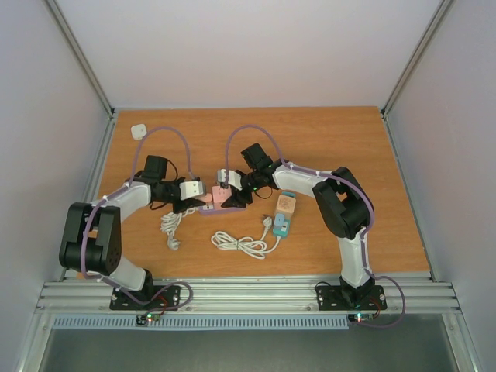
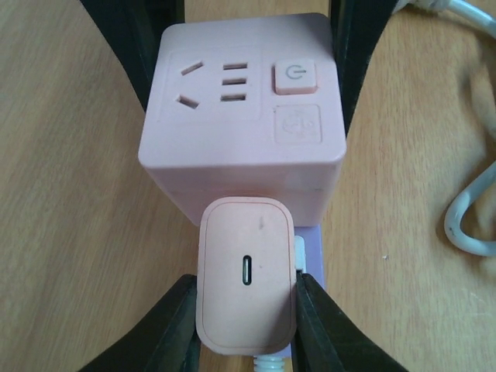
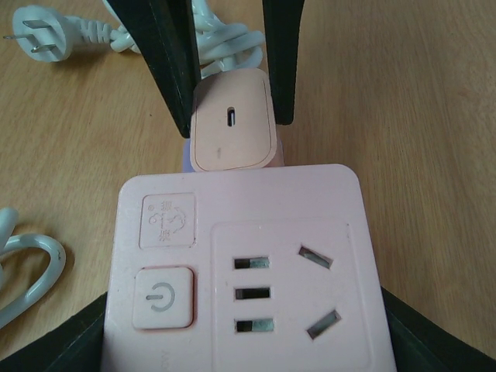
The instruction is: Pull the plug off the socket
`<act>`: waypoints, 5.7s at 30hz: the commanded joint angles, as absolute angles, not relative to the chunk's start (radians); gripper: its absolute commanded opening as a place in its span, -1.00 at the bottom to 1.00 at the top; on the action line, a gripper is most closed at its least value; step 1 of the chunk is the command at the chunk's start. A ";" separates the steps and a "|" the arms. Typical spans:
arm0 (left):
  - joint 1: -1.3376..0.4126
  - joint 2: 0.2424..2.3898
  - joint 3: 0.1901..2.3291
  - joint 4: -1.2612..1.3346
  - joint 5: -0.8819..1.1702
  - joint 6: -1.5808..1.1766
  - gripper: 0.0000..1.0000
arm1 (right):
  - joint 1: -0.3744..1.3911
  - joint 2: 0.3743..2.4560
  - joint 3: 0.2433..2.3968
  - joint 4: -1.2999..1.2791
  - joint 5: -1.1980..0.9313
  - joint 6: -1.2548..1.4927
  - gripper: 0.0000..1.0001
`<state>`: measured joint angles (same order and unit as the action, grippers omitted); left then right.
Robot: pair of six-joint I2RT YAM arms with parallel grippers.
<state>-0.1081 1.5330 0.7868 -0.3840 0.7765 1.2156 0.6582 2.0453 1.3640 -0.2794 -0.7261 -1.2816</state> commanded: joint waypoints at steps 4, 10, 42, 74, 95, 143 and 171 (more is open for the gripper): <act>-0.115 1.529 0.857 -0.413 0.874 1.184 -0.62 | 0.678 2.069 1.338 -0.325 -0.691 -1.294 -0.49; -0.114 1.528 0.918 -0.492 0.894 1.193 -0.72 | 0.678 2.072 1.340 -0.328 -0.678 -1.292 -0.49; 0.112 1.533 1.009 -0.292 0.457 0.966 -0.80 | 0.679 1.941 1.420 -0.332 -0.753 -1.141 0.97; 0.114 2.036 1.329 0.054 -0.366 1.107 -0.69 | 0.663 1.532 1.075 -0.166 -0.637 -0.921 0.97; 0.113 2.122 1.413 -0.073 -0.311 1.096 -0.11 | 0.663 1.563 1.084 -0.176 -0.635 -0.920 0.97; -0.039 1.616 1.154 -0.736 0.829 1.223 0.99 | 0.615 1.612 1.007 -0.163 -0.695 -1.006 0.97; -0.328 1.679 1.028 -0.505 0.668 1.046 0.71 | 0.595 1.652 0.985 -0.153 -0.678 -1.035 0.97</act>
<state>-0.3058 1.6505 1.0397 -0.5552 0.6792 1.0557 0.5991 1.6386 0.9932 -0.1791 -0.6739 -1.0142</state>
